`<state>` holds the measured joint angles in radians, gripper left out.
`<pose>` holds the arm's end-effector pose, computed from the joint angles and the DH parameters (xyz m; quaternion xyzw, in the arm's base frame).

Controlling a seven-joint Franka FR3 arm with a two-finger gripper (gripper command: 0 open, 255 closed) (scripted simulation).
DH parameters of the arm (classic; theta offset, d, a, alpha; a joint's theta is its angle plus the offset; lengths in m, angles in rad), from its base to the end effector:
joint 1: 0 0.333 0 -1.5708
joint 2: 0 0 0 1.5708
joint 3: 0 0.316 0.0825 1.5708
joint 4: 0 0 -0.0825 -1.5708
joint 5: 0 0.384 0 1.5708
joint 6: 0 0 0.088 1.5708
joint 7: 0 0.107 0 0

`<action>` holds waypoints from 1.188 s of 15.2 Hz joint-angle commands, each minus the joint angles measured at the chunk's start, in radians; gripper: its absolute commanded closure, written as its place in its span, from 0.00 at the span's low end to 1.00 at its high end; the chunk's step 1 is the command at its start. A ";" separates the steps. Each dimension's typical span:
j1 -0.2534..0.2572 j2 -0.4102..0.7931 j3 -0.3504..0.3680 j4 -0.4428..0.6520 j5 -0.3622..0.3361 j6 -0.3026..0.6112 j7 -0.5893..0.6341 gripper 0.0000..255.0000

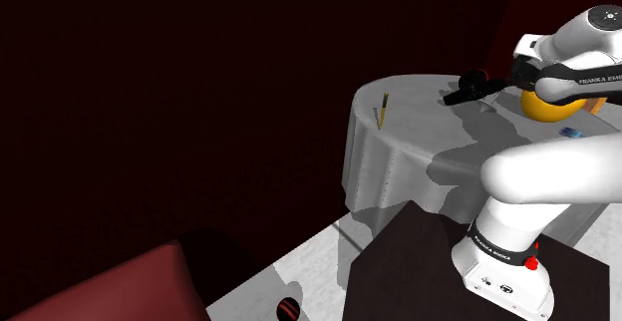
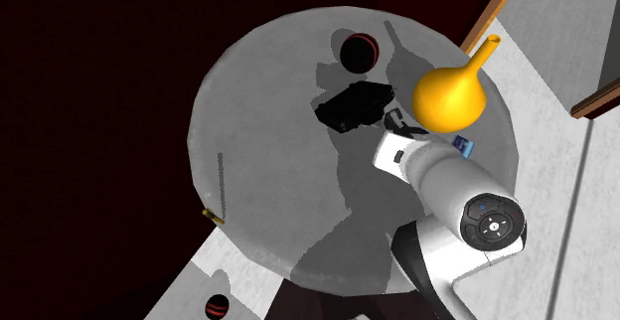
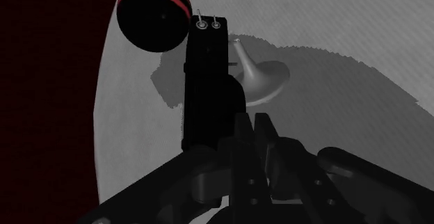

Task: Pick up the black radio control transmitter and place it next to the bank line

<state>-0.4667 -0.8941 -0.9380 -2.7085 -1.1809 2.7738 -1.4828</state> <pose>0.0933 -0.3713 0.4686 0.8012 0.4290 0.0156 0.4168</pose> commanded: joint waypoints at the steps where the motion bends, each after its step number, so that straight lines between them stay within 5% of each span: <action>1: -0.040 -0.111 -0.004 -0.026 0.043 -0.075 -0.108 1.00; 3: -0.032 -0.092 -0.012 -0.016 0.037 -0.062 -0.097 1.00; 4: -0.033 -0.092 -0.012 -0.016 0.037 -0.062 -0.097 0.00; 9: 0.295 0.038 -0.036 0.220 0.287 -0.354 -0.327 0.00; 18: 0.398 0.145 -0.158 0.250 0.272 -0.263 -0.323 0.00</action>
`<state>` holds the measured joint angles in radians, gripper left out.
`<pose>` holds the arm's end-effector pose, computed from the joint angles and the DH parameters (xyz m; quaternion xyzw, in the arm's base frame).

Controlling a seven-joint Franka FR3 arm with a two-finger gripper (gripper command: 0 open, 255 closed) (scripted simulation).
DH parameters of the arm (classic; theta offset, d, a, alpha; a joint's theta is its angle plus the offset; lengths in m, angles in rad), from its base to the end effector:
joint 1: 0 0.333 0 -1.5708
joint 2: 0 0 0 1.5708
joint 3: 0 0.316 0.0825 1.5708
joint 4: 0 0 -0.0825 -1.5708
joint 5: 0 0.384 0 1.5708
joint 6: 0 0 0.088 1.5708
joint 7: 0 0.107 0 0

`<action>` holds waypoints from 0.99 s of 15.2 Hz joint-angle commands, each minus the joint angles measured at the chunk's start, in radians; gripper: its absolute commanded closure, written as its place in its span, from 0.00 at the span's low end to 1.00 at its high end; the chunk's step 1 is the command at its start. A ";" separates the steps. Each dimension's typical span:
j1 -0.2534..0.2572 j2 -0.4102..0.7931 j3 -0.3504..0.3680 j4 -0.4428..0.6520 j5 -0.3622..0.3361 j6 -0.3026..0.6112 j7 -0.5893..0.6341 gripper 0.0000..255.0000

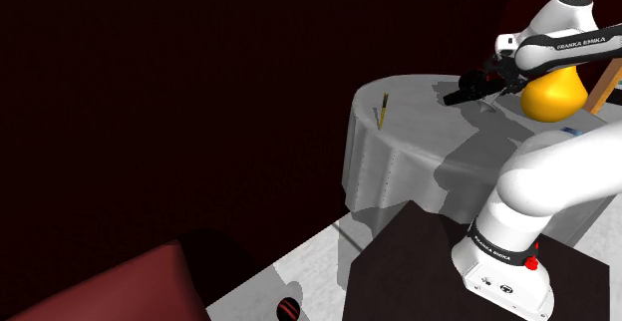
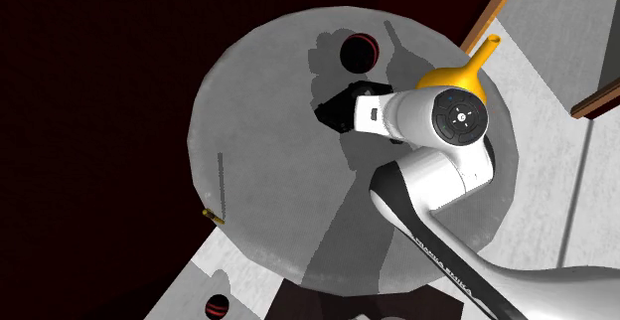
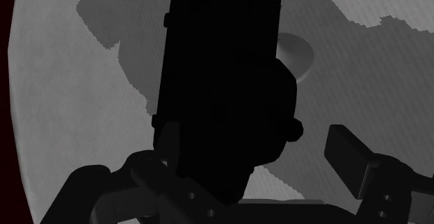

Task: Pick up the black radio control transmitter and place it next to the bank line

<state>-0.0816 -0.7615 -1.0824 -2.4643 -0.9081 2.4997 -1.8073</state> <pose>0.1560 -0.4332 0.4639 0.7872 0.5466 0.0092 0.2854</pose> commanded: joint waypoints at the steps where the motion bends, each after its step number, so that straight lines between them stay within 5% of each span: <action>1: 0.013 0.012 -0.014 0.006 -0.001 0.011 0.002 0.00; 7: 0.013 0.012 -0.014 0.006 -0.001 0.011 0.002 0.00; 8: 0.013 0.012 -0.014 0.006 -0.001 0.011 0.002 1.00; 15: 0.013 0.012 -0.014 0.006 -0.001 0.011 0.002 1.00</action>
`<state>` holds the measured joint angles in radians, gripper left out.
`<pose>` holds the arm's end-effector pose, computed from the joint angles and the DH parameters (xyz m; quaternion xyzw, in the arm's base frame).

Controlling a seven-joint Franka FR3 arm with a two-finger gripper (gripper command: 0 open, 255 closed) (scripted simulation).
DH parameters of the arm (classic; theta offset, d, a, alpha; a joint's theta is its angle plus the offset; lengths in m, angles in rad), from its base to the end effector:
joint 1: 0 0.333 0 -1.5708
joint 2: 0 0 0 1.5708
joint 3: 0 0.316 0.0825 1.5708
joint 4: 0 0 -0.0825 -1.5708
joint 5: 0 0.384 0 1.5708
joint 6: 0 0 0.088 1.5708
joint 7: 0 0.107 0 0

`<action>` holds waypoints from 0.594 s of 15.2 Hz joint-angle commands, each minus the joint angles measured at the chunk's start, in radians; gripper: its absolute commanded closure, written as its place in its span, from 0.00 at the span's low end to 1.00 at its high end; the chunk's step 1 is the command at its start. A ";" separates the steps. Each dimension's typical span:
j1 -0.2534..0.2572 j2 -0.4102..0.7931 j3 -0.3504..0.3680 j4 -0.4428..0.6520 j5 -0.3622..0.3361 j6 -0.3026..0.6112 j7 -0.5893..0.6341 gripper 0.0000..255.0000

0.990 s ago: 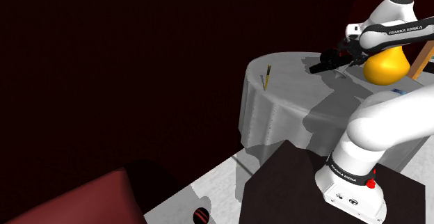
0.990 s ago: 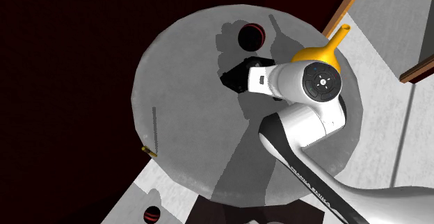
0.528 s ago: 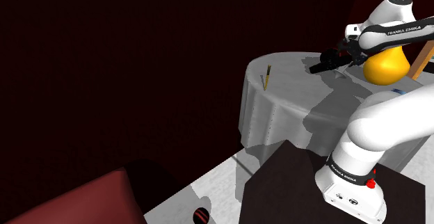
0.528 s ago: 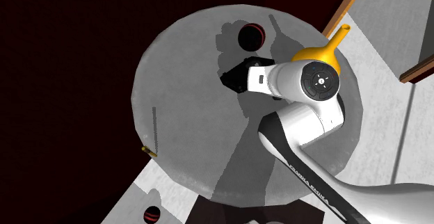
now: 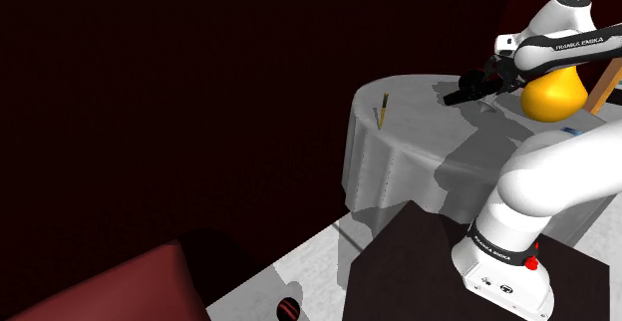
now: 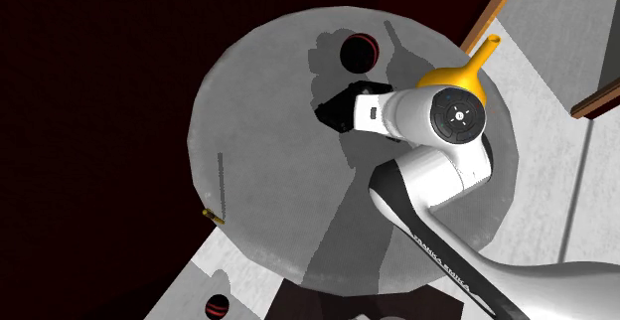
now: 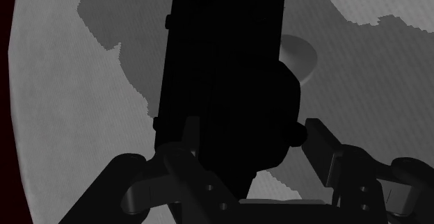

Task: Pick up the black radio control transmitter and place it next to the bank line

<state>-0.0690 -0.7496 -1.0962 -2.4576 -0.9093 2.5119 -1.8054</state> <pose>0.1580 -0.4363 0.4619 0.7871 0.5462 0.0092 0.2864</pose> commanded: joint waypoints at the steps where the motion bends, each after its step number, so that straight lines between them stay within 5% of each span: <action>1: 0.000 0.000 -0.001 -0.001 0.000 0.000 0.000 1.00; 9: -0.005 -0.037 0.070 0.054 0.051 -0.100 -0.026 1.00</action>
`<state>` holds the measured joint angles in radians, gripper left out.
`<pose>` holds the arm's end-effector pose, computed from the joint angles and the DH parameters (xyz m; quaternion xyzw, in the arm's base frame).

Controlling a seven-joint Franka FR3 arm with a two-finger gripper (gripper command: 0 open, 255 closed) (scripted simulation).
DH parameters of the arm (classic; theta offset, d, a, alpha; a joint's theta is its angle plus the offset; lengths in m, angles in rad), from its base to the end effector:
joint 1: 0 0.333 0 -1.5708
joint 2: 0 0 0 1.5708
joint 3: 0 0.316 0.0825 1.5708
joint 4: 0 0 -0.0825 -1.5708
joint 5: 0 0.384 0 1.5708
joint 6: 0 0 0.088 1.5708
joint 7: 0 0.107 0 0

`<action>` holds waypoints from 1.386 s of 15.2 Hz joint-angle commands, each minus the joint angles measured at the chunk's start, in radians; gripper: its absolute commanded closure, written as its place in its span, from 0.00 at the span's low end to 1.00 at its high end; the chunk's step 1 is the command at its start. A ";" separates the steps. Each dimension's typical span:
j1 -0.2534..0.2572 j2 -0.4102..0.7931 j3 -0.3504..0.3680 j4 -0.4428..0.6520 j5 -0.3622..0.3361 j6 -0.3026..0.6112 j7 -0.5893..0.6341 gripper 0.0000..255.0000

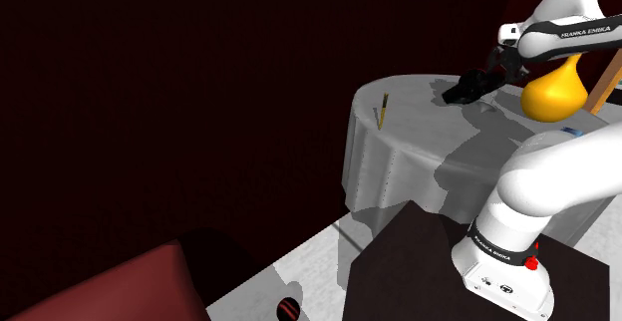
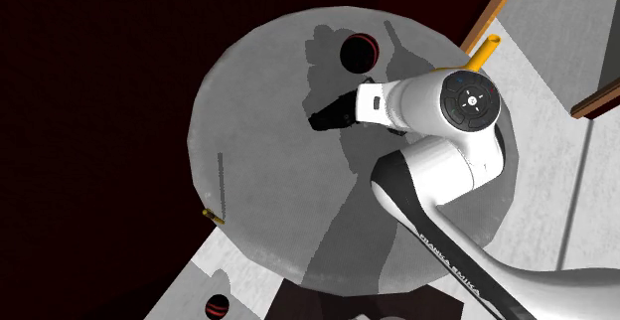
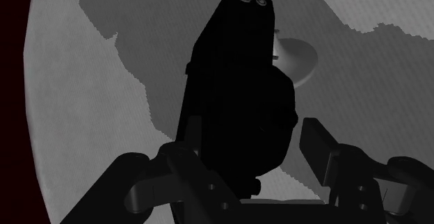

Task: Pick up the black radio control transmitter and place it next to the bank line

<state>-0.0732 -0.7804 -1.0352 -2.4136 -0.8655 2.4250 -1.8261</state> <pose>0.1591 -0.4356 0.4923 0.7874 0.5468 0.0089 0.2845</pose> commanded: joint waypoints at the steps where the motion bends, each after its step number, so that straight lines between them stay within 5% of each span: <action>1: -0.001 -0.010 0.018 0.018 0.014 -0.027 -0.009 1.00; 21: 0.032 -0.029 0.159 0.234 0.139 -0.274 -0.070 1.00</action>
<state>-0.0424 -0.8088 -0.8842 -2.1925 -0.7317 2.1624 -1.8928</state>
